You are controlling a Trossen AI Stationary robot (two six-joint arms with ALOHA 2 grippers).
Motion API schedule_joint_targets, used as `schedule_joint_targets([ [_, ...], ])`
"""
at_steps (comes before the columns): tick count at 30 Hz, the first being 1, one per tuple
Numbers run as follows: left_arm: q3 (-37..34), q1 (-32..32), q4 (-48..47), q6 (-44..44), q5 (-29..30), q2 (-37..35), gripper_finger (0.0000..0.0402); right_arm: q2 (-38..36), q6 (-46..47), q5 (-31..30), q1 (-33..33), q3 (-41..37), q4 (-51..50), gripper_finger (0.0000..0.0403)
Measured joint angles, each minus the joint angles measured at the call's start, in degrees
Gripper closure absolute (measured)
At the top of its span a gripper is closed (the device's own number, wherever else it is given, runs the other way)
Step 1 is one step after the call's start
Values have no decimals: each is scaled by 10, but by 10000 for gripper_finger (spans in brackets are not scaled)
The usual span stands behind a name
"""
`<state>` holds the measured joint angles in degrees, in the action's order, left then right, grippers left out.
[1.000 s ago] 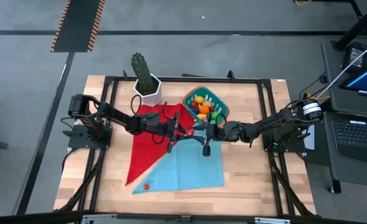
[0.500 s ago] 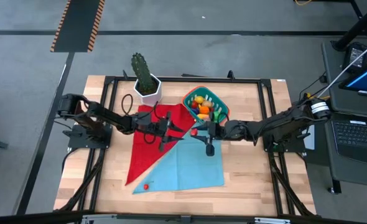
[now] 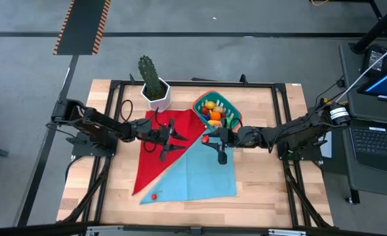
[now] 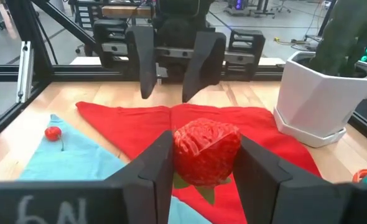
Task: Build produce basket
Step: Put the red strawberry into the blue basket
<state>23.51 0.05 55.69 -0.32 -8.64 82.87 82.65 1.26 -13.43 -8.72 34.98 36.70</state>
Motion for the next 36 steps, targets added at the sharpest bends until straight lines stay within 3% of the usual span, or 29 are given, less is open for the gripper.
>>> schedule_joint_targets([
  [10, 0, 4, -16, 7, 0, 0, 242, -2, 10, -26, 0, -23, -2, 267],
  [15, 0, 4, -22, 9, 0, -1, 238, -48, 22, -30, 6, -66, 23, 267],
  [30, 0, 4, -27, 10, 1, -1, 233, -203, 48, -215, 7, -203, 43, 267],
  [36, 0, 4, -26, 10, 1, -1, 238, -208, 47, -222, 7, -210, 42, 267],
])
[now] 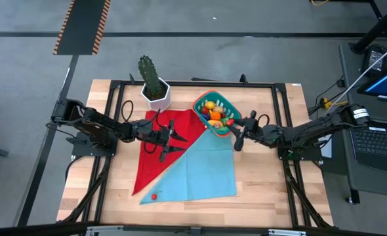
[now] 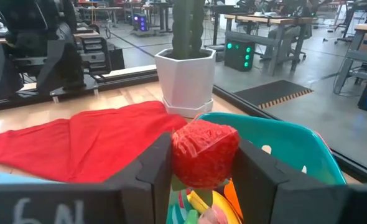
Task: Build produce basket
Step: Put the red strawberry into the blue basket
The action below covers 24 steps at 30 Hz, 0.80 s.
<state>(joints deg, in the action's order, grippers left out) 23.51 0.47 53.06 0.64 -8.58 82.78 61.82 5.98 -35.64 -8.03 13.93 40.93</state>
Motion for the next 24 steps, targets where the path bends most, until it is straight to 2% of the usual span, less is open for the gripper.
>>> schedule_joint_targets([
  [10, 0, 0, 0, -1, 3, 0, 237, 0, 28, 17, 30, 1, -6, 267],
  [14, 0, 0, 0, -1, 3, 0, 242, 0, 44, 60, 64, 41, -110, 267],
  [20, 0, 0, -1, -1, 4, 0, 243, 0, 30, 74, 106, 133, -275, 267],
  [24, 0, 0, -5, -1, 4, 0, 238, 4, 29, 99, 136, 167, -332, 267],
])
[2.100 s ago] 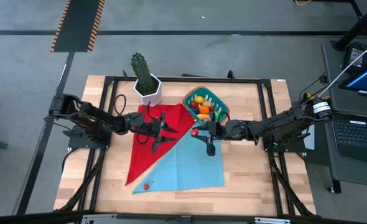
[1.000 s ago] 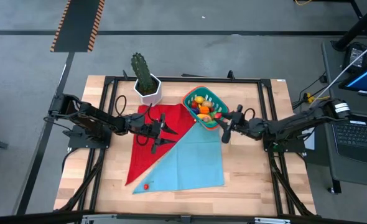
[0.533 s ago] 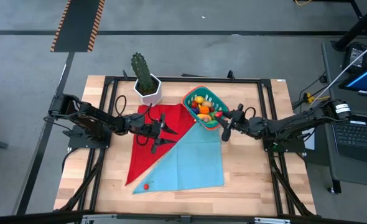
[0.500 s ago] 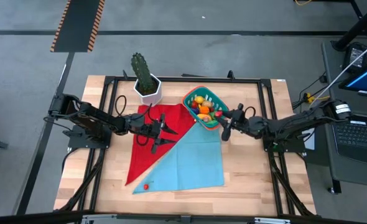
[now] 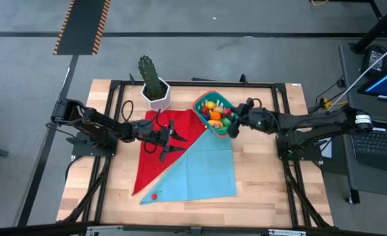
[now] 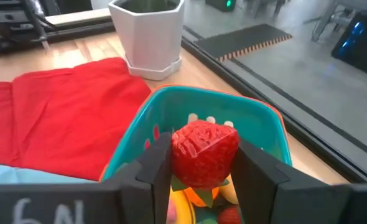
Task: Build produce basket
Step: Put the red strawberry into the blue basket
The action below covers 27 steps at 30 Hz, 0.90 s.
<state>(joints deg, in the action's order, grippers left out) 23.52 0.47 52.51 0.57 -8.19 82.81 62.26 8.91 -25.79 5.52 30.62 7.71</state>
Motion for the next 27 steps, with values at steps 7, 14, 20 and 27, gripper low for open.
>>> schedule_joint_targets([
  [7, 0, 0, -11, 0, 0, 0, 237, 4, 0, 61, 42, 39, -41, 267],
  [14, 0, 0, -15, 0, 0, 0, 246, 61, 14, 120, 83, 97, -128, 267],
  [20, 0, 0, -23, 0, 0, 0, 249, 130, -6, 160, 110, 171, -188, 267],
  [27, 0, 0, -41, 0, 0, 0, 243, 216, -35, 186, 135, 241, -237, 267],
])
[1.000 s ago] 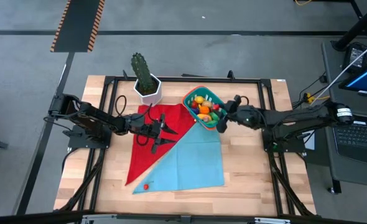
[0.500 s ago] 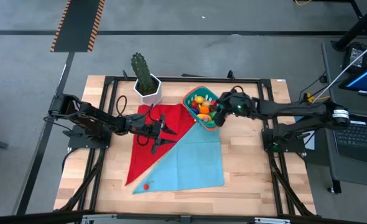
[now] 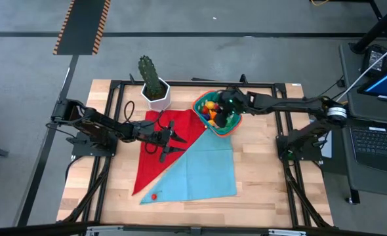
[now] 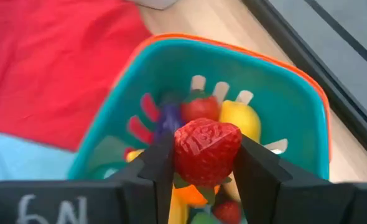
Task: Build produce basket
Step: Put the red strawberry into the blue basket
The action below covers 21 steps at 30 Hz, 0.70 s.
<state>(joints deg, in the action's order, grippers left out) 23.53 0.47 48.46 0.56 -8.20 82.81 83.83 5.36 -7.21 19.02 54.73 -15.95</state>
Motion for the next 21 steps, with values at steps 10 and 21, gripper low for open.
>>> schedule_joint_targets([
  [10, 0, 0, -2, 0, 0, 0, 252, 83, -13, -1, 23, 22, -2, 267],
  [21, 0, 0, -2, 0, 0, 0, 250, 134, -35, -3, 28, 22, 24, 267],
])
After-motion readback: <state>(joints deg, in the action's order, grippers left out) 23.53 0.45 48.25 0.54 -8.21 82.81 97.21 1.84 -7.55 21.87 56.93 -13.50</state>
